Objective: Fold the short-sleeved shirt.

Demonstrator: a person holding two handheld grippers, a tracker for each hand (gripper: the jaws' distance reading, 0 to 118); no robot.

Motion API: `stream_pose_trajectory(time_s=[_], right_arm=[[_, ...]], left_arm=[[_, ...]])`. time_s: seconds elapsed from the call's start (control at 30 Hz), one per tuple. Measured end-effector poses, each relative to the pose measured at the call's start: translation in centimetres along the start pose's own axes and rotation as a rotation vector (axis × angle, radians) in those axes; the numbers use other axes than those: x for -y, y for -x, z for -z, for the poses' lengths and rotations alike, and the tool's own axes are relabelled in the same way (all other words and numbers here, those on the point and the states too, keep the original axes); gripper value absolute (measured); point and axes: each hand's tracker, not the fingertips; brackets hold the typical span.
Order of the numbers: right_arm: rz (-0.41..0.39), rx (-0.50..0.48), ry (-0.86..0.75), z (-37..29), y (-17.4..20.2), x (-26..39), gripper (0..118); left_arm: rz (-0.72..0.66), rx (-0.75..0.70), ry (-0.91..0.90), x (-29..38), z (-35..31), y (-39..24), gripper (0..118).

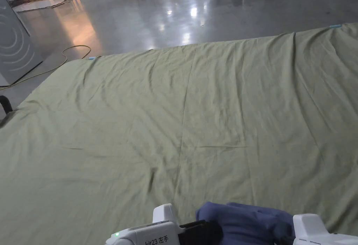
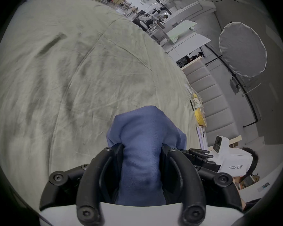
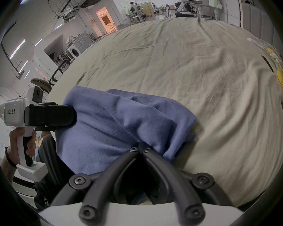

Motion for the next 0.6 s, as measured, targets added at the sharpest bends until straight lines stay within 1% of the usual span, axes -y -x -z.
stream_pose_trajectory(time_s=[0.07,0.1,0.17,0.23,0.27,0.33,0.43,0.5,0.6], right_arm=[[0.002,-0.007,-0.010,-0.2,0.0,0.2,0],[0.011,-0.008,-0.012,-0.2,0.0,0.2,0],[0.023,-0.014,-0.015,-0.3,-0.1,0.2,0],[0.027,-0.038,-0.013,-1.4,-0.1,-0.3,0],[0.044,-0.062,-0.033,-2.0,-0.1,-0.4,0],[0.079,-0.111,-0.083,-3.2,-0.2,-0.3,1],[0.092,-0.101,-0.096,-4.2,-0.2,-0.3,1],[0.098,-0.095,-0.098,-4.4,-0.1,-0.1,1],[0.123,-0.108,-0.079,-4.1,-0.2,0.5,1]], left_arm=[[-0.008,-0.001,-0.002,0.2,-0.4,-0.3,43],[0.025,-0.005,0.000,0.3,-0.5,-0.3,42],[0.020,0.003,-0.012,0.4,-0.5,-0.5,34],[0.033,-0.010,-0.021,0.3,-0.9,-0.7,31],[0.032,-0.015,-0.032,0.2,-1.4,-0.7,30],[0.019,-0.007,-0.049,-0.4,-2.8,-0.3,29],[-0.032,0.001,-0.106,-1.9,-7.1,1.4,28],[0.018,-0.074,-0.160,-3.4,-11.0,2.9,28],[0.020,-0.240,-0.208,-6.3,-17.2,7.0,28]])
